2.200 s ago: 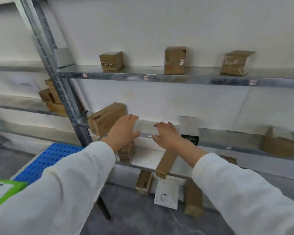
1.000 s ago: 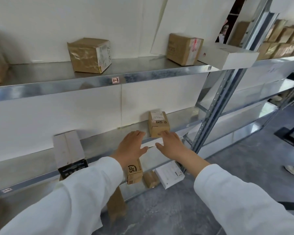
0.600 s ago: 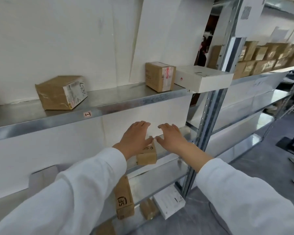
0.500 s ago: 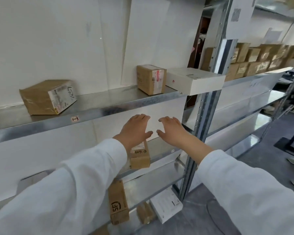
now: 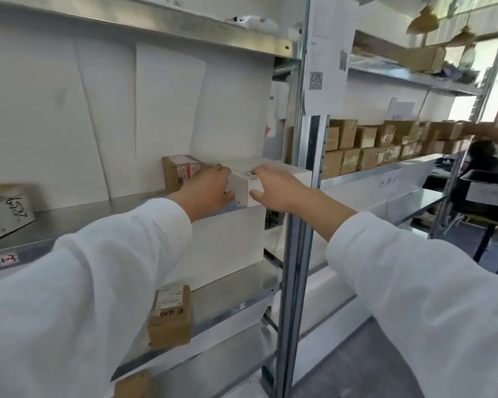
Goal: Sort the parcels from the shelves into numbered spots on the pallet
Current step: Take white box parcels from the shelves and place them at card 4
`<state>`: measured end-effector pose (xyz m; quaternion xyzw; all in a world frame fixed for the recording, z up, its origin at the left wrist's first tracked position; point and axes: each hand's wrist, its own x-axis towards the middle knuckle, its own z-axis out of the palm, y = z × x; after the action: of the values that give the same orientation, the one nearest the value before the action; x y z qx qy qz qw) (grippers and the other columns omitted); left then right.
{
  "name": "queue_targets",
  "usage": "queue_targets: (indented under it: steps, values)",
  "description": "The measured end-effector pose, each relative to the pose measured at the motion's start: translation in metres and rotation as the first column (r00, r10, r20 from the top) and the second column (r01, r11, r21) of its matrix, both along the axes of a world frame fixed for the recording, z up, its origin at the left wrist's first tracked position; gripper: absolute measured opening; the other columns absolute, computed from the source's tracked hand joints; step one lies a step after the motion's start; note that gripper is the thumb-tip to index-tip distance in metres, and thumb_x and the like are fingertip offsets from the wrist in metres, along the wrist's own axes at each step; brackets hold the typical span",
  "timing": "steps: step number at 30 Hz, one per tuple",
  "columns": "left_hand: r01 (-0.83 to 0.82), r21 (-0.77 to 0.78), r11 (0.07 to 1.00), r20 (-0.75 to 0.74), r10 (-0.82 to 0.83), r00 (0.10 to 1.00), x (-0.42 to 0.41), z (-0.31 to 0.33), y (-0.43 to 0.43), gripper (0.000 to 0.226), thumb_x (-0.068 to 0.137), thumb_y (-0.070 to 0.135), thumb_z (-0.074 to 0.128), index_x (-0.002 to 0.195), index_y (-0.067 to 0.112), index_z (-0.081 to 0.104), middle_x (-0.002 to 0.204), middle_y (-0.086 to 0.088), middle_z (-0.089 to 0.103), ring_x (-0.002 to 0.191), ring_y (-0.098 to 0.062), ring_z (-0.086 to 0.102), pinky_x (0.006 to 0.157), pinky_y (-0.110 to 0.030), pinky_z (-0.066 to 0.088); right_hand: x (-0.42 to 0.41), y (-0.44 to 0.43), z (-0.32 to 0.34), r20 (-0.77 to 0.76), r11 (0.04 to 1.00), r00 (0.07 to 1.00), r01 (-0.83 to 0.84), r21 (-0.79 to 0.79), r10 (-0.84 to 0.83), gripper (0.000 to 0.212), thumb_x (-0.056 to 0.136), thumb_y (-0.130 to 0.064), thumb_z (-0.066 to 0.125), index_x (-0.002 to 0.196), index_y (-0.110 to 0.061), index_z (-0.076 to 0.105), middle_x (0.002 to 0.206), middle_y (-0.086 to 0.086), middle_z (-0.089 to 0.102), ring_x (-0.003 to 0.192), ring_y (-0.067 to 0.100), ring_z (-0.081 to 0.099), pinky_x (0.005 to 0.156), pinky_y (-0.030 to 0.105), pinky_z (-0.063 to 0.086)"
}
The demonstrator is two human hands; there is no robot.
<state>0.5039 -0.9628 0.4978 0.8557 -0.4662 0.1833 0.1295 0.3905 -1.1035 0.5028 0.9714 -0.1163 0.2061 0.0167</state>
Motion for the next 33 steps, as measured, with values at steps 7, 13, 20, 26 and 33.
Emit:
queue_targets:
  steps: [7,13,20,26,33]
  values:
    - [-0.05,0.071,0.996,0.052,0.047,0.998,-0.005,0.023,-0.035,0.048,0.094,0.035,0.049,0.132,0.006,0.048,0.131,-0.011,0.053,0.12,-0.027,0.048,0.095,-0.038,0.044,0.005,-0.069,0.03,-0.017,0.991,0.994,0.105,0.08,-0.104,0.06,0.094,-0.041,0.049,0.144,-0.009,0.035,0.141,0.012,0.046,0.126,0.031,0.045,0.104,0.04,0.039]
    - [-0.2,-0.002,0.98,-0.201,0.196,0.96,0.016,0.034,-0.075,0.037,0.1,0.033,0.04,0.11,0.0,0.053,0.112,-0.016,0.058,0.085,-0.023,0.05,0.068,-0.028,0.037,0.037,-0.124,0.04,-0.028,0.978,0.986,0.164,0.131,-0.162,0.051,0.095,-0.042,0.049,0.129,-0.004,0.047,0.119,0.013,0.054,0.106,0.03,0.055,0.088,0.037,0.045]
    - [-0.214,0.095,0.972,-0.417,0.234,0.878,0.051,0.027,-0.113,0.046,0.102,0.039,0.035,0.123,0.001,0.053,0.123,-0.012,0.059,0.103,-0.025,0.056,0.076,-0.024,0.04,0.079,-0.173,0.04,-0.063,0.928,0.985,0.174,0.331,-0.162,0.035,0.096,-0.055,0.04,0.089,-0.021,0.048,0.079,-0.007,0.037,0.081,0.014,0.044,0.066,0.025,0.033]
    - [-0.235,-0.094,0.967,-0.635,0.124,0.763,0.064,-0.001,-0.127,0.046,0.101,0.039,0.037,0.123,0.002,0.054,0.123,-0.013,0.059,0.097,-0.023,0.055,0.075,-0.023,0.038,0.1,-0.201,0.03,-0.187,0.888,0.971,0.215,0.407,-0.149,0.033,0.095,-0.042,0.049,0.084,-0.011,0.051,0.079,0.004,0.048,0.072,0.019,0.049,0.058,0.024,0.034]
    - [-0.345,-0.411,0.844,-0.778,-0.127,0.615,0.069,-0.02,-0.132,0.026,0.099,0.027,0.048,0.115,0.011,0.06,0.071,0.014,0.056,0.05,0.009,0.053,0.037,-0.007,0.037,0.107,-0.211,0.0,-0.027,0.833,0.969,0.225,0.506,-0.245,0.06,0.092,-0.049,0.054,0.129,-0.004,0.042,0.118,0.009,0.048,0.096,0.02,0.053,0.058,0.02,0.034]
